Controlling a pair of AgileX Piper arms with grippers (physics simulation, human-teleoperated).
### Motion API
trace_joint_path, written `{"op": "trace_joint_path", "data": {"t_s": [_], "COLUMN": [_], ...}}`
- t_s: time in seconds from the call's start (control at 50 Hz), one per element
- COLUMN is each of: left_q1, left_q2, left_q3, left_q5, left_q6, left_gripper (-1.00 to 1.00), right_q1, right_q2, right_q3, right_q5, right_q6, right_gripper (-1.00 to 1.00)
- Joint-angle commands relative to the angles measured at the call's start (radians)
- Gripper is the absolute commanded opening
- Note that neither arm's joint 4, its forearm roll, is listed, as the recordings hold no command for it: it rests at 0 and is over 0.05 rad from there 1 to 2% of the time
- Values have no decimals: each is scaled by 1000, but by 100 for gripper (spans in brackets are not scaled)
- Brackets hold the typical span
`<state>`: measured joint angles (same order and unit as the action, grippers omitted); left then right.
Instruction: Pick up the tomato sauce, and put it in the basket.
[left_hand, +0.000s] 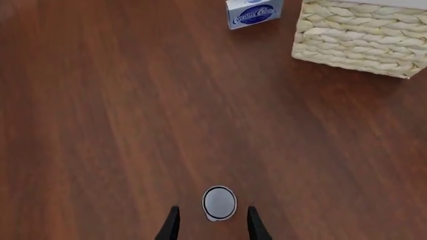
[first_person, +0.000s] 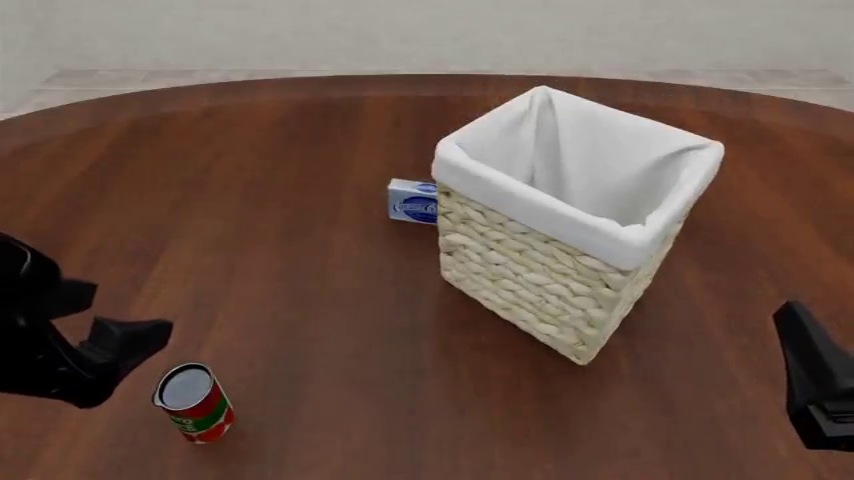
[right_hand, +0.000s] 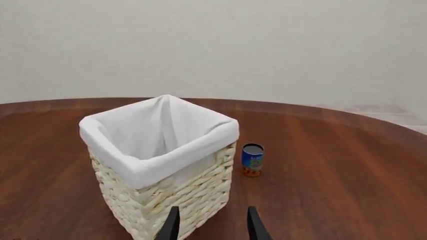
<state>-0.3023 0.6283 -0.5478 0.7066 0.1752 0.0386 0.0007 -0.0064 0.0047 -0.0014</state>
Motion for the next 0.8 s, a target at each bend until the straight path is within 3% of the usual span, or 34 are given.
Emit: {"op": "trace_joint_path", "data": {"t_s": [0.02,0.22,0.36,0.54,0.62,0.8], "left_q1": [42,19,1,-35,-15,-13], "left_q2": [14,53,71,86,108,125], "left_q3": [8,31,67,89,100,128], "left_q5": [29,10,-1,-12,-34,-69], "left_q6": [26,-37,-30,-73,-43,-47], "left_gripper": [100,100,100,100,100,100], "right_q1": [3,-1,-4,-5,-7,-7], "right_q2": [0,0,0,0,0,0], "right_q3": [0,-1,-1,-1,-2,-4], "right_q5": [1,0,0,1,1,1], "right_q6": [2,4,5,5,7,8], "right_gripper": [100,100,100,100,100,100]}}
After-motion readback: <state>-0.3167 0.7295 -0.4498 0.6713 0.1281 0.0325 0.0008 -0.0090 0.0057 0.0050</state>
